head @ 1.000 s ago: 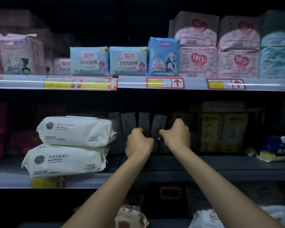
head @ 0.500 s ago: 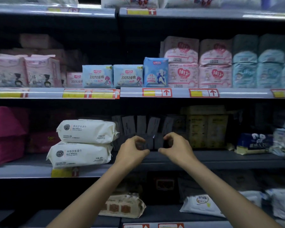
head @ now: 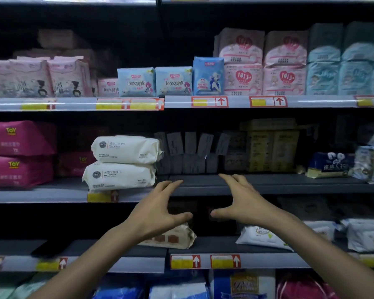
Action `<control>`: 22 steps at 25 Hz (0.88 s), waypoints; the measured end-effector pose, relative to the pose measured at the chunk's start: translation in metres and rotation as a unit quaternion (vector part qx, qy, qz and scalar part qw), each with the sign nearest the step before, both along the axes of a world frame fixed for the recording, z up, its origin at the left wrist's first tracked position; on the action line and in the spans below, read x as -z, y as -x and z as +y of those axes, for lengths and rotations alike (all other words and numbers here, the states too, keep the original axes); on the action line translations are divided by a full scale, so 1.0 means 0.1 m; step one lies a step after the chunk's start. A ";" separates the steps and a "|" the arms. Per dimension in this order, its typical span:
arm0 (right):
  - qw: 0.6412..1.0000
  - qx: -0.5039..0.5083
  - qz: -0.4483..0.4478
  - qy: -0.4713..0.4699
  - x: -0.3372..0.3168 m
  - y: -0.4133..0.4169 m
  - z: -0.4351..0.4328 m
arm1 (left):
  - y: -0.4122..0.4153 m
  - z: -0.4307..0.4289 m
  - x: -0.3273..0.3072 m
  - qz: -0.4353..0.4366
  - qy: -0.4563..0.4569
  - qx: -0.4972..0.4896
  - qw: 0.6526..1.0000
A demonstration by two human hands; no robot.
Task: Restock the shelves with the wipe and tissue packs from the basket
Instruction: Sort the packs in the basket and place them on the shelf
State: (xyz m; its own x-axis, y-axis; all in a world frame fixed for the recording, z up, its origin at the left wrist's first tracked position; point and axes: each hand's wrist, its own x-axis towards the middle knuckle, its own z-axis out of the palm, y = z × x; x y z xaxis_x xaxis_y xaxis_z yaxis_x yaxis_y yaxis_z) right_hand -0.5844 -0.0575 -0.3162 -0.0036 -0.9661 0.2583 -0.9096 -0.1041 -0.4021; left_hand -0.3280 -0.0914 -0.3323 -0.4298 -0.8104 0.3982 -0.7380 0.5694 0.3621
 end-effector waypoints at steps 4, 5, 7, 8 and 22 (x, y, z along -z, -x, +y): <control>0.999 -0.011 0.035 0.040 0.15 -0.10 0.03 | -0.10 0.09 0.17 0.015 0.011 -0.005 1.000; 0.997 -0.008 0.032 0.063 0.13 -0.14 -0.02 | -0.10 0.08 0.19 0.028 0.015 -0.005 0.999; 0.994 0.000 0.013 0.109 0.06 -0.25 -0.14 | -0.08 0.04 0.22 0.063 0.018 -0.001 0.998; 0.991 0.009 0.002 0.137 0.01 -0.33 -0.22 | -0.08 0.01 0.24 0.090 0.019 0.003 0.996; 0.945 0.008 -0.239 0.225 0.09 -0.79 -0.79 | -0.12 -0.45 0.47 0.280 -0.021 0.060 0.958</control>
